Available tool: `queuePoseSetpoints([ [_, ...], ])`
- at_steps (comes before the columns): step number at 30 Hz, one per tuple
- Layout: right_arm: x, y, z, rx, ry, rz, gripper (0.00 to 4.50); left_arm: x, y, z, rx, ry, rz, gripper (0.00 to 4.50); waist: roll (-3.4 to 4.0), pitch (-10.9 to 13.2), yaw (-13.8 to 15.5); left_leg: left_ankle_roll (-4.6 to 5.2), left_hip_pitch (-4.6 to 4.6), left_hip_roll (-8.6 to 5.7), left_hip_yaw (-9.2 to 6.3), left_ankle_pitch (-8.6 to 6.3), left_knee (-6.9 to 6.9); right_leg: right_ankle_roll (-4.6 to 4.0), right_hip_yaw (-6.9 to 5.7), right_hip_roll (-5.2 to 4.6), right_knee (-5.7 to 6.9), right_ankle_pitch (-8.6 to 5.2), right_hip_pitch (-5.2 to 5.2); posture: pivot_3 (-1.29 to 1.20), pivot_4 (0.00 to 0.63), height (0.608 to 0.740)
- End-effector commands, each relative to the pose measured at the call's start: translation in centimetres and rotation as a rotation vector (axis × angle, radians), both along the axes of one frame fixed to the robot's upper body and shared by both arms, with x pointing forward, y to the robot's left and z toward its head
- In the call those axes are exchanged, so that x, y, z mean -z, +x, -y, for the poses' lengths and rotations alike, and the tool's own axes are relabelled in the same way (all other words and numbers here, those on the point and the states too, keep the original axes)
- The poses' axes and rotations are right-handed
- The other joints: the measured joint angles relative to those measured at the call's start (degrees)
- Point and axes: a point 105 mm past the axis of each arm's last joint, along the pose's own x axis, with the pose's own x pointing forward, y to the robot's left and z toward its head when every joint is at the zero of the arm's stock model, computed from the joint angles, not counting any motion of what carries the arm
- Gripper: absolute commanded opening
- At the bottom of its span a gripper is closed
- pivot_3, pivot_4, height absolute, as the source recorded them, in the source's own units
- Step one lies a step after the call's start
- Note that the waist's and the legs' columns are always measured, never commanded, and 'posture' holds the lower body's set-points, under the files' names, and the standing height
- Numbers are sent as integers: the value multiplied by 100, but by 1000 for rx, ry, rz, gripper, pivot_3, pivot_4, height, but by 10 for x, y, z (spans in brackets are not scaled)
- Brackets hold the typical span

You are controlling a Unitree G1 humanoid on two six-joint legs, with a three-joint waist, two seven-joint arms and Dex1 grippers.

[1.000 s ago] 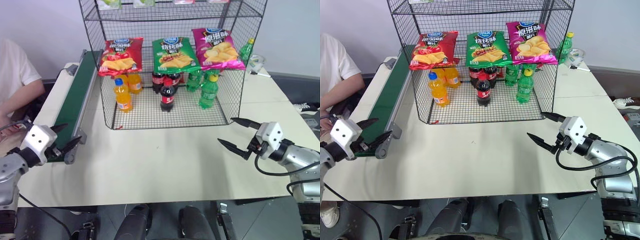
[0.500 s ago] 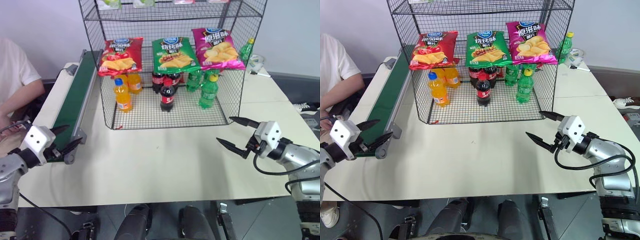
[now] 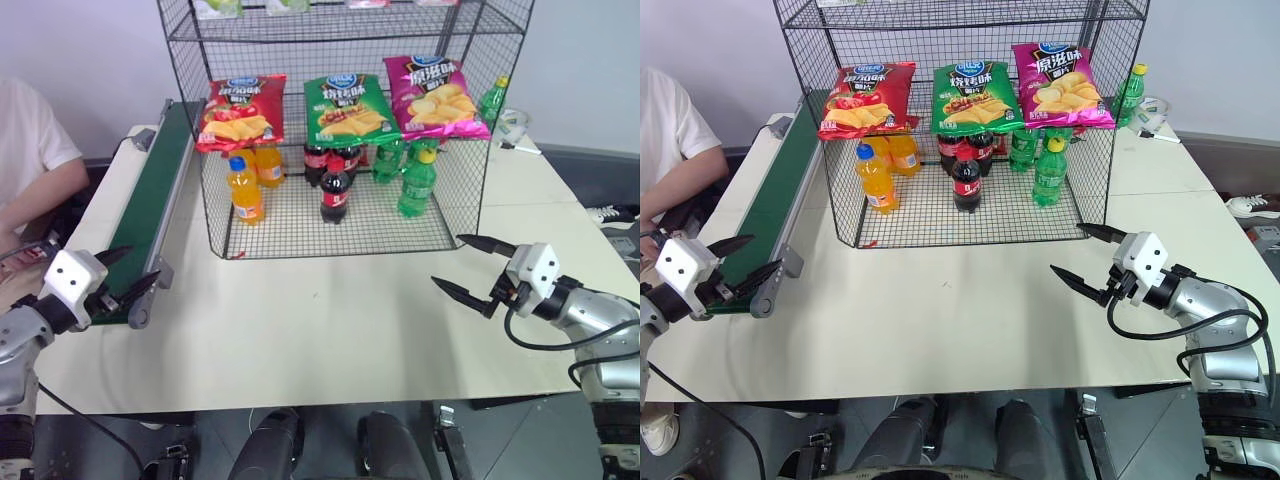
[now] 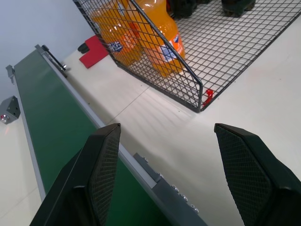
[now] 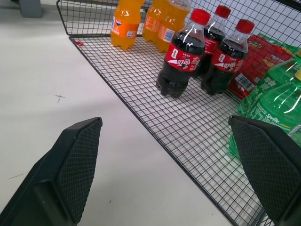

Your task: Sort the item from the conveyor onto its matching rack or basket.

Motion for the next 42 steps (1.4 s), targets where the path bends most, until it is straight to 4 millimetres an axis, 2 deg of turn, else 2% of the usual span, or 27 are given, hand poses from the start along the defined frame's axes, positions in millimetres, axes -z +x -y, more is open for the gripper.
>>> queuePoseSetpoints([
  [1,-9,1,-2,-5,2,47,4500,-12,2,-3,-8,13,51,3310,0,0,1,0,0,0,0,0,0,0,0,0,0,0,0,0,150,740],
  [9,-11,5,3,33,13,44,4500,-11,5,-1,-9,15,65,3310,0,0,1,0,0,0,0,0,0,0,0,0,0,0,0,0,150,740],
  [30,1,7,12,106,5,16,4500,-14,10,3,10,1,53,3310,0,0,0,0,-1,0,0,0,-1,6,0,2,0,3,-2,0,150,740],
  [42,-1,13,8,90,-18,41,4500,-17,12,6,5,-13,72,3310,1,1,-5,0,-1,0,0,0,-2,6,0,3,0,3,-3,0,150,740],
])
